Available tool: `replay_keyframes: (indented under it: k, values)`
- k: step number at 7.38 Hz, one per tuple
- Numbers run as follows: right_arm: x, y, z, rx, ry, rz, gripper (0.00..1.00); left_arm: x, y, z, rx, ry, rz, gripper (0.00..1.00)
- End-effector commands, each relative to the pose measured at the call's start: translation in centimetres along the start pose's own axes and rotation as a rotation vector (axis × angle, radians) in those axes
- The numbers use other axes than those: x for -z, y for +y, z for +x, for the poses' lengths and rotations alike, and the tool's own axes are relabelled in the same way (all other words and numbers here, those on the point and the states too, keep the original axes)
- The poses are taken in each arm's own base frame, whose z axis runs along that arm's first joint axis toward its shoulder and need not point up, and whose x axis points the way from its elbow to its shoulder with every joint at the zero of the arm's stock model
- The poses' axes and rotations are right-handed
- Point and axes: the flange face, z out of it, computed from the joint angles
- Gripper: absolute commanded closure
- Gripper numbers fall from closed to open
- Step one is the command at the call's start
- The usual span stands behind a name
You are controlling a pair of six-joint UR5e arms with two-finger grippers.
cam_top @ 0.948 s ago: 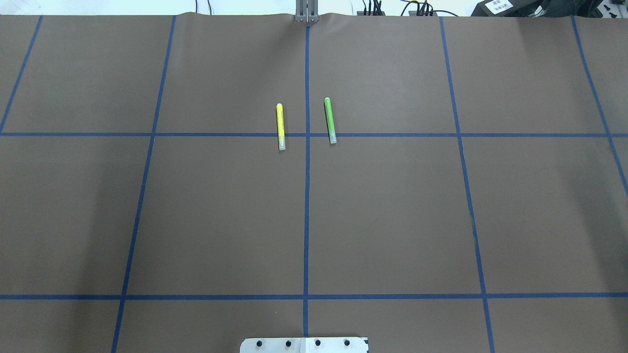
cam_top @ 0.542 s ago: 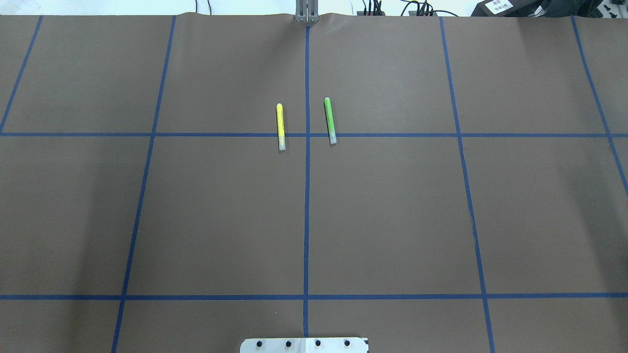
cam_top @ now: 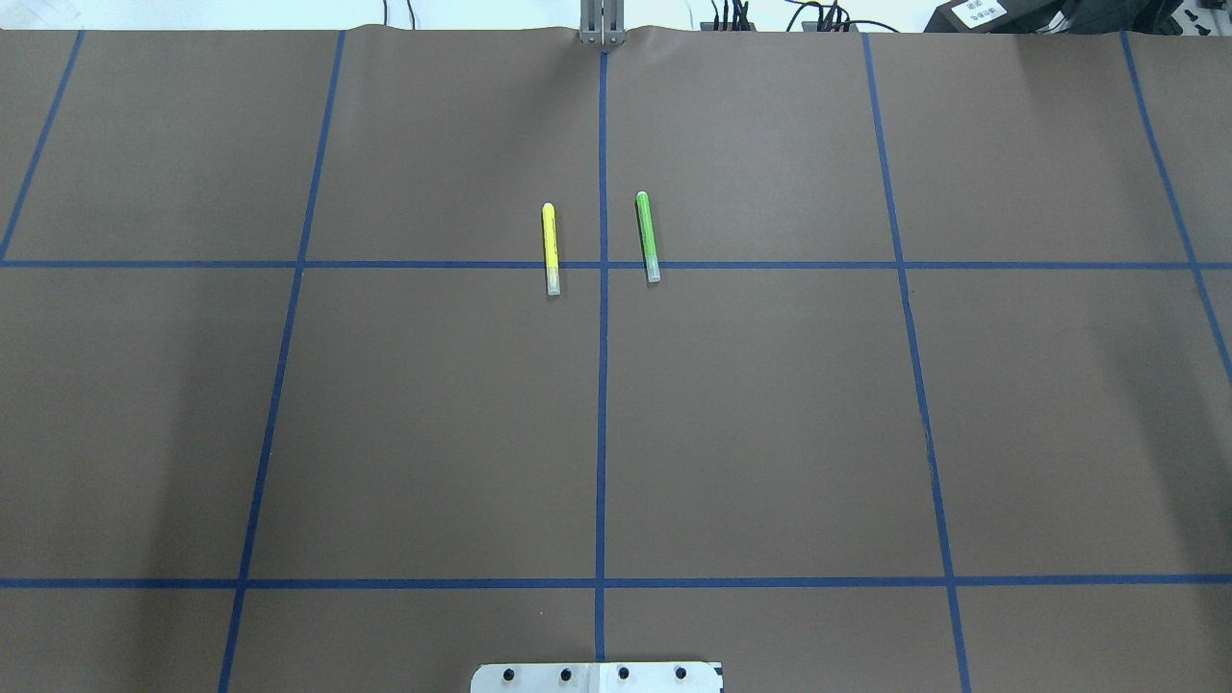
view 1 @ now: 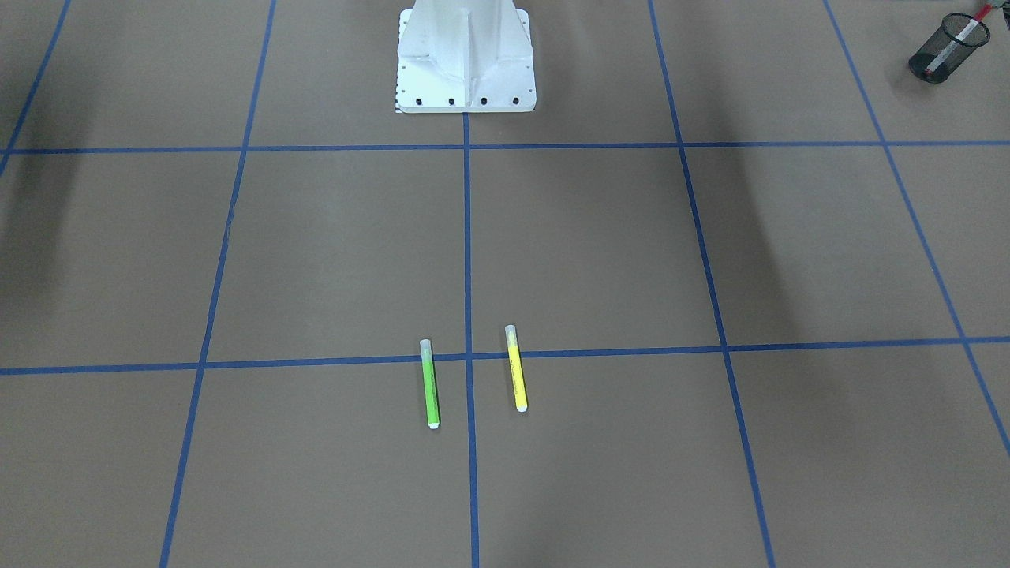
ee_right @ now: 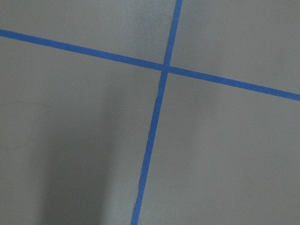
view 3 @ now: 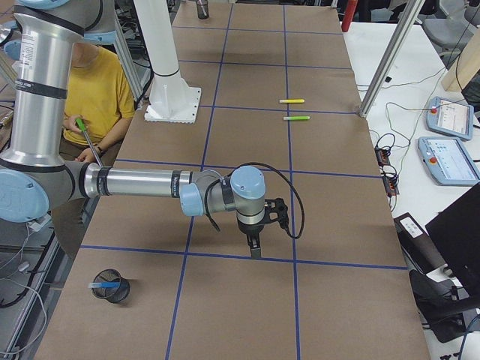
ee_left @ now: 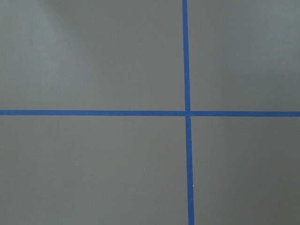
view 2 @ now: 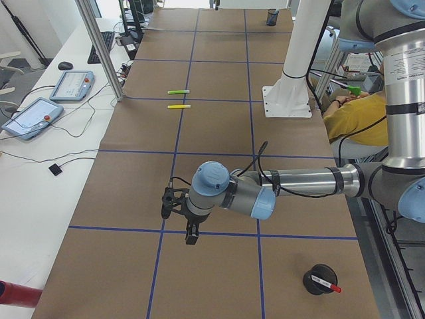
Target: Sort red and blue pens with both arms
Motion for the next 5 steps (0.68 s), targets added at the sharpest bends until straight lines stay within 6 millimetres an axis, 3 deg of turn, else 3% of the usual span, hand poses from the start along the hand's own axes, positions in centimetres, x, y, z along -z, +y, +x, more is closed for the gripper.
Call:
replay_keyframes:
  k: [1,5]
  values:
    - [-0.13,0.18,0.11,-0.001,0.000,-0.003,0.00,0.10,-0.08,0.20,-0.008,0.003,0.007,0.00]
    - [-0.27,0.17,0.23,-0.003,0.001,-0.006,0.00,0.14,-0.05,0.23,-0.014,0.004,0.012,0.00]
